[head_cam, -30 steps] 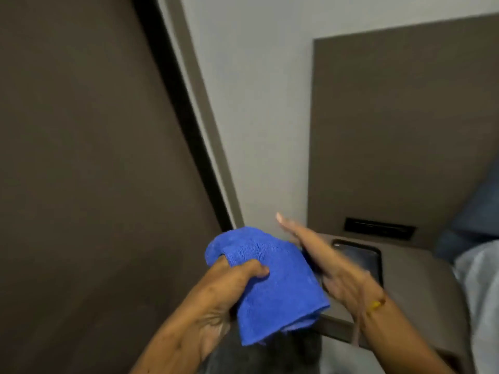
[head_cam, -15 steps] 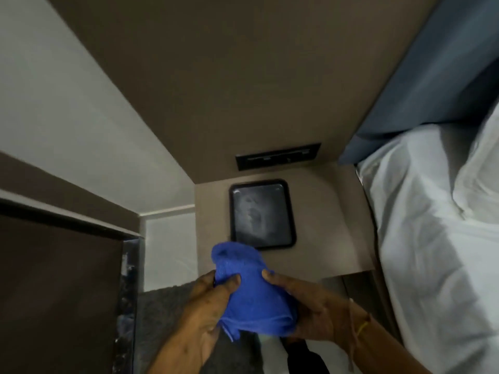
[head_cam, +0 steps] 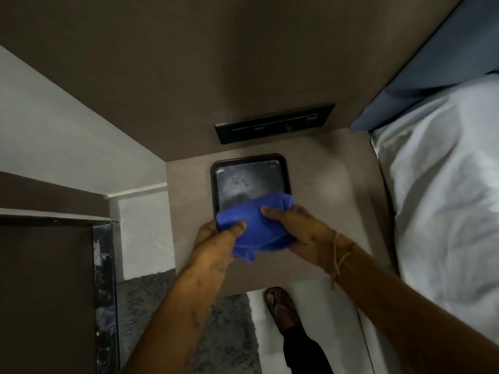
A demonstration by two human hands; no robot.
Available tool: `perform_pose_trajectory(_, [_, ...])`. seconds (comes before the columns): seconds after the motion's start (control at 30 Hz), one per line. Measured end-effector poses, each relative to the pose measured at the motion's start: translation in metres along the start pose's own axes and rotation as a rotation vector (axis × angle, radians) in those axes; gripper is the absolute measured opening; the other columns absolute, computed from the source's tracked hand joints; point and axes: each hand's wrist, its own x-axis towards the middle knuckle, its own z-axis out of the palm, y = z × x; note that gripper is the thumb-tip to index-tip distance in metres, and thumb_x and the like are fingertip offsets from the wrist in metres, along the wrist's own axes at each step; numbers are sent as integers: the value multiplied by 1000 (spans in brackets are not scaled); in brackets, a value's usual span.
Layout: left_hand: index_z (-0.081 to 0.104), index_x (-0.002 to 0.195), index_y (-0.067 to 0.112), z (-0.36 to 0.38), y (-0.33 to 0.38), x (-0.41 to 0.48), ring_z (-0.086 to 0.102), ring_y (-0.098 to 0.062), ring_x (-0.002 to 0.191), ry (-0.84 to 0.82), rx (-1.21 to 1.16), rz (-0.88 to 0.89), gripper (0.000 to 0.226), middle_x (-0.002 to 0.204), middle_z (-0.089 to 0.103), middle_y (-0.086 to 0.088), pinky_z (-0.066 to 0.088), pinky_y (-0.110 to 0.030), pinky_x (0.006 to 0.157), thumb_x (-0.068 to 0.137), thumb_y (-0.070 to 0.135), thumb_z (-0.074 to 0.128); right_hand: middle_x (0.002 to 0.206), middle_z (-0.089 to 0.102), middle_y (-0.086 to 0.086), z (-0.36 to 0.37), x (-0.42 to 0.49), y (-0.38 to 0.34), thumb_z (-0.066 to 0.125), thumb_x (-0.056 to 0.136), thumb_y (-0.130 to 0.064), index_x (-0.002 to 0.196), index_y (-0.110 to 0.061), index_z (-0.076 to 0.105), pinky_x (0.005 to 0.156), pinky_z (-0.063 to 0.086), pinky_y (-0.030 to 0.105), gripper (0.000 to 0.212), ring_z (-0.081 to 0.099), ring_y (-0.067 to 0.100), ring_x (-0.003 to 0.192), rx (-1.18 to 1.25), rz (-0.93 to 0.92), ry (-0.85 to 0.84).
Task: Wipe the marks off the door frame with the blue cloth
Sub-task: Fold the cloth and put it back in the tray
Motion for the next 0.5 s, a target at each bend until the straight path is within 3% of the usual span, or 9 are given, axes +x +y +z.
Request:
perform_pose_trajectory(0.07, [61, 105, 4, 4, 10, 22, 68, -31, 70, -17, 13, 88, 19, 87, 69, -16, 60, -38, 65, 87, 8, 60, 112, 67, 12, -1, 16, -12, 64, 85, -12, 125, -8, 54, 65, 60, 31, 41, 69, 22, 88, -8, -77, -30])
perform_pose_trajectory(0.13, [59, 104, 6, 10, 7, 52, 68, -20, 56, -11, 47, 111, 15, 81, 68, -10, 59, -29, 51, 88, 9, 59, 124, 63, 18, -6, 41, -12, 62, 86, -9, 126, -6, 53, 82, 57, 41, 41, 64, 31, 105, -64, -105, -3])
perform_pose_trajectory(0.23, [58, 105, 2, 19, -18, 94, 62, -22, 73, 30, 160, 29, 16, 95, 61, -12, 53, -29, 63, 90, 4, 54, 134, 54, 22, -19, 75, 5, 58, 89, -2, 130, 0, 47, 85, 52, 41, 43, 56, 35, 116, -164, 7, 118])
perform_pose_trajectory(0.33, [59, 101, 3, 27, -54, 125, 58, -23, 72, 44, 322, -13, 15, 100, 61, -16, 53, -26, 59, 89, 2, 51, 135, 53, 18, -33, 104, 27, 57, 90, -7, 131, -2, 46, 85, 50, 32, 42, 54, 33, 120, -358, 132, 197])
perform_pose_trajectory(0.37, [58, 105, 2, 27, -60, 132, 61, -28, 78, 70, 378, 15, 19, 104, 64, -19, 55, -29, 66, 87, 3, 52, 134, 54, 18, -36, 113, 32, 57, 90, -7, 129, -3, 47, 85, 51, 32, 41, 55, 33, 119, -436, 124, 212])
perform_pose_trajectory(0.43, [56, 111, 1, 26, -69, 141, 63, -34, 93, 132, 456, 58, 27, 110, 65, -22, 55, -37, 78, 84, 3, 53, 130, 56, 19, -41, 123, 41, 56, 90, -8, 129, -3, 48, 92, 53, 38, 40, 57, 34, 115, -580, 110, 256])
perform_pose_trajectory(0.5, [54, 114, -1, 25, -72, 145, 63, -32, 90, 131, 512, 81, 31, 110, 64, -22, 55, -36, 71, 83, 4, 54, 130, 55, 19, -43, 127, 49, 56, 88, -6, 129, -3, 47, 95, 53, 44, 42, 58, 36, 114, -686, 112, 284])
